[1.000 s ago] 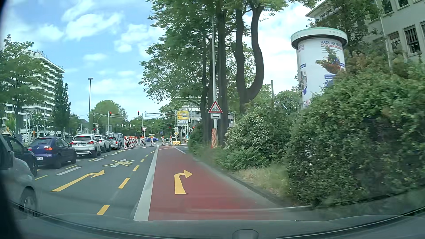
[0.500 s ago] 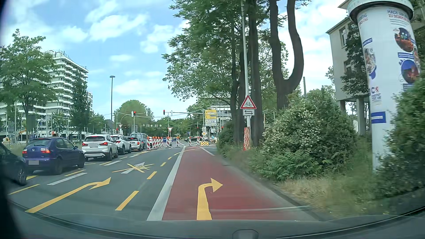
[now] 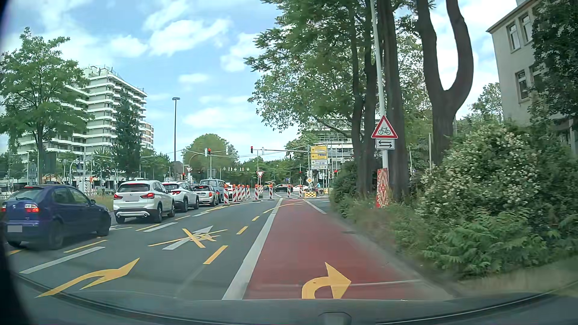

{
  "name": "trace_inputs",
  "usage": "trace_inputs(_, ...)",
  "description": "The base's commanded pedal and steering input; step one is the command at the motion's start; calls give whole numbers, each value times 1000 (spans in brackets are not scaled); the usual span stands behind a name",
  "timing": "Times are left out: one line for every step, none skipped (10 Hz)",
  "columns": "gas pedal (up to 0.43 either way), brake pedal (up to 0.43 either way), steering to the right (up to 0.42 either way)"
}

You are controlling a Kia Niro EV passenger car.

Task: Follow the waypoints while adhering to traffic rules and regulations

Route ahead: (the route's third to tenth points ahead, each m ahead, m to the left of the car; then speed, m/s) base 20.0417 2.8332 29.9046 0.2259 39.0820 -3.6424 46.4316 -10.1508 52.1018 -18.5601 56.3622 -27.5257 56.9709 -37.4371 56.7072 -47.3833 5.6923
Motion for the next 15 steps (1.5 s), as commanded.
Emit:
trace_inputs(189, 37, -76)
trace_inputs(189, 30, -69)
trace_inputs(177, 24, -59)
trace_inputs(157, 30, -43)
trace_inputs(150, 30, -31)
trace_inputs(138, 30, -15)
trace_inputs(110, 30, -4)
trace_inputs(98, 30, 1)
trace_inputs(98, 30, 3)
trace_inputs(87, 30, 5)
trace_inputs(87, 30, 6)
trace_inputs(79, 24, 7)
trace_inputs(67, 37, 7)
trace_inputs(67, 24, 7)
trace_inputs(59, 30, 7)
